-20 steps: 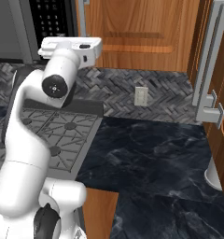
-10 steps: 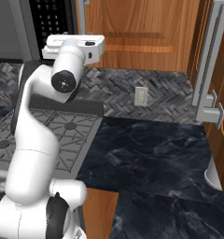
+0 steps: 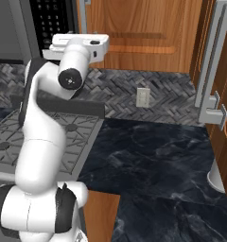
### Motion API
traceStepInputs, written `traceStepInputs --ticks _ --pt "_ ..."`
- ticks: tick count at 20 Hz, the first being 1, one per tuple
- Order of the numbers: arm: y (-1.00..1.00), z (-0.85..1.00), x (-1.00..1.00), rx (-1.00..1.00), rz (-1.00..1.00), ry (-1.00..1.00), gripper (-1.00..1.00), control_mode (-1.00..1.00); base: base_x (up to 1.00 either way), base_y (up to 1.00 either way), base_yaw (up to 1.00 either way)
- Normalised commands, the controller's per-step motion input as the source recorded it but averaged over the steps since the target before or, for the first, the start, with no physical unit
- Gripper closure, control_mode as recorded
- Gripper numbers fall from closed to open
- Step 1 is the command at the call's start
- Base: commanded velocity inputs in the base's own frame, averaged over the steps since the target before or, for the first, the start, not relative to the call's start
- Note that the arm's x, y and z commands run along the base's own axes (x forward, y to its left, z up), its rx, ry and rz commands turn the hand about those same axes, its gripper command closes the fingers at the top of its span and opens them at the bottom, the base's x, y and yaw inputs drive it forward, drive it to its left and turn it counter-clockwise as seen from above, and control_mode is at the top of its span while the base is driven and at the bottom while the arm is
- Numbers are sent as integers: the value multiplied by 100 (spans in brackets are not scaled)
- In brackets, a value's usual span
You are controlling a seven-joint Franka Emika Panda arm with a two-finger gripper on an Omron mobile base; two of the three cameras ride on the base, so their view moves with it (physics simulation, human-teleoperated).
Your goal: Get the candle and the wine from the cabinet and move them to the dining counter.
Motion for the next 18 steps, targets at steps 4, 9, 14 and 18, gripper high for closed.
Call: traceStepInputs --ticks 4,9,14,18 --pt "0 0 26 1 0 0 -100 -100 0 0 0" --pt "0 0 18 0 1 0 -100 -100 0 0 0" --pt "0 0 21 0 2 0 -100 -100 0 0 0" --pt "0 0 26 0 3 0 -100 -100 0 0 0"
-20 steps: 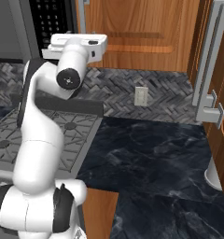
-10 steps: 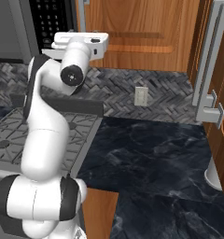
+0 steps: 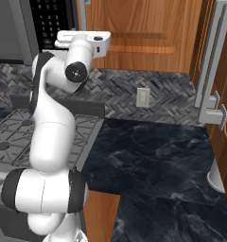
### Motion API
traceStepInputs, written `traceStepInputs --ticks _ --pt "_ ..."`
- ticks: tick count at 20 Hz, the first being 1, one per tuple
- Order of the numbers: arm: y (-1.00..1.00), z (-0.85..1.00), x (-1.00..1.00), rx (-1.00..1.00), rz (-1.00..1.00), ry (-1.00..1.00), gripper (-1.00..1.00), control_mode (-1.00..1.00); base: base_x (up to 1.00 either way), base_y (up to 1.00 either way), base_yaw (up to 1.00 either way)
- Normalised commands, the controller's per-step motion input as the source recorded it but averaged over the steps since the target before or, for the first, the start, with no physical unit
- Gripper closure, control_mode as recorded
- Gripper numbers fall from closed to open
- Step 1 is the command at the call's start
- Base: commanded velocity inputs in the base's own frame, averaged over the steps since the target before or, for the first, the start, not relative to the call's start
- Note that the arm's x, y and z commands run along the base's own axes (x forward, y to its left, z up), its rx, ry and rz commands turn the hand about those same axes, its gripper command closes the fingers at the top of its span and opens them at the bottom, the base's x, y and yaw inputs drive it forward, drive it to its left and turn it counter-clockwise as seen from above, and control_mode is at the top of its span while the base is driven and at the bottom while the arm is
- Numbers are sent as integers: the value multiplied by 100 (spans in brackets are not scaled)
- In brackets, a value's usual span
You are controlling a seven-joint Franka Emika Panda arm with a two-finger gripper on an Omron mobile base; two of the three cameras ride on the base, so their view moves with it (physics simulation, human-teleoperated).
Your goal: Get the candle and the wine from the cabinet and move them to the dining counter.
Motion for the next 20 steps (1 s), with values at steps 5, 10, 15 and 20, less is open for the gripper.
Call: traceStepInputs --ticks 5,10,15,20 --pt "0 0 23 0 4 0 -100 -100 0 0 0" --pt "0 0 17 0 4 0 -100 -100 0 0 0" --pt "0 0 18 0 4 0 -100 -100 0 0 0" --pt "0 0 5 0 2 0 100 -100 0 0 0"
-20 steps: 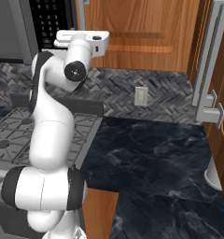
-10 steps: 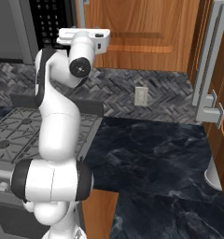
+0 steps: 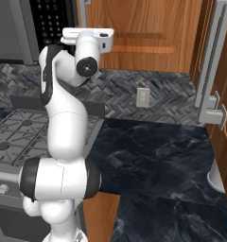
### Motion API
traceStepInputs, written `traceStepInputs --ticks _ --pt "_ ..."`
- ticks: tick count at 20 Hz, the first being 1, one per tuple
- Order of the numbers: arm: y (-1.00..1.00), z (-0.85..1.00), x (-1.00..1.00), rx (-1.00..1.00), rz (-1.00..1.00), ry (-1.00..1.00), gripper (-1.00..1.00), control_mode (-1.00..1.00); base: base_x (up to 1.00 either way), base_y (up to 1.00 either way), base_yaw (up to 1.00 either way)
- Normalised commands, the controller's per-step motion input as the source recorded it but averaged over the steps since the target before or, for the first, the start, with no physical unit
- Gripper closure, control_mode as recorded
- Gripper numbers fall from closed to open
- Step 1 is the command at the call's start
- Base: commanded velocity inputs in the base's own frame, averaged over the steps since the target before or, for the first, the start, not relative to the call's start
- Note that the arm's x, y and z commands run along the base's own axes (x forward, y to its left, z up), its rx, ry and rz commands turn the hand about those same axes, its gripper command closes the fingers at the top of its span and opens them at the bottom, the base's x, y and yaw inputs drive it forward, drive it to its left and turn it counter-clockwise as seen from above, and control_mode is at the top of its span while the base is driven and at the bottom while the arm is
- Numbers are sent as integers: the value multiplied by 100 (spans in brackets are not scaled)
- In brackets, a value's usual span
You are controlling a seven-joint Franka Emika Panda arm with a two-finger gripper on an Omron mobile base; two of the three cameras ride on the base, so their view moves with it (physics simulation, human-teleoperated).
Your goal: Get the candle and the wine from the cabinet and move them to the dining counter.
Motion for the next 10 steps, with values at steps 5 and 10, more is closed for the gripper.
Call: traceStepInputs --ticks 5,10 --pt "0 0 0 0 0 0 100 -100 0 0 0" --pt "0 0 0 0 0 0 100 -100 0 0 0"
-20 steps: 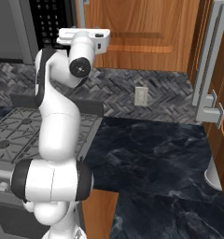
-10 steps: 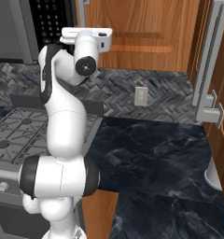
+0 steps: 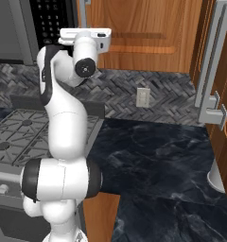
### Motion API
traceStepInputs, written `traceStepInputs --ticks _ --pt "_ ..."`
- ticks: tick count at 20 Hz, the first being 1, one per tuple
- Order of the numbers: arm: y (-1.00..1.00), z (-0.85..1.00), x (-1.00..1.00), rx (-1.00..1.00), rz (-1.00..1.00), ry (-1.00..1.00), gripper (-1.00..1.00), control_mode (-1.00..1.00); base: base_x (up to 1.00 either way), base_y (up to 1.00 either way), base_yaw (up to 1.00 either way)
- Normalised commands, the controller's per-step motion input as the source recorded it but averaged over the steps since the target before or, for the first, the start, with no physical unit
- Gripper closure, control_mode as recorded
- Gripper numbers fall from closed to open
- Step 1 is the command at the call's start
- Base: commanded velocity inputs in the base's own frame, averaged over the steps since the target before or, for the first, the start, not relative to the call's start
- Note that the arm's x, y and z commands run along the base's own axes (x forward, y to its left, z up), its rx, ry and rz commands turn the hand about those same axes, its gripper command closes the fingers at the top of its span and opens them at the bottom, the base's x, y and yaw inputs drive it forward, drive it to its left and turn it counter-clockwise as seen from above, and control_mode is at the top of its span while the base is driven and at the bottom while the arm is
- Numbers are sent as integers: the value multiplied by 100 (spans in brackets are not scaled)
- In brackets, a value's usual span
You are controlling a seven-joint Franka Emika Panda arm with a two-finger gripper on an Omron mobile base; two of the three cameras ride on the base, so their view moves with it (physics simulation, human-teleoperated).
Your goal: Get the candle and the wine from the cabinet and move them to the dining counter.
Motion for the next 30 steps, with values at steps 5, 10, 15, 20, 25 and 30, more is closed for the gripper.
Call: traceStepInputs --ticks 5,10,15,20,25,30 --pt "-1 0 0 0 0 0 100 -100 0 0 0" --pt "-25 0 -35 0 0 -1 100 -100 0 0 0" --pt "-44 1 -68 0 0 0 100 -100 0 0 0" --pt "-45 2 -71 0 -1 0 100 -100 0 0 0" --pt "-46 5 -74 0 -4 0 100 -100 0 0 0" --pt "-50 6 -79 0 -4 0 100 -100 0 0 0"
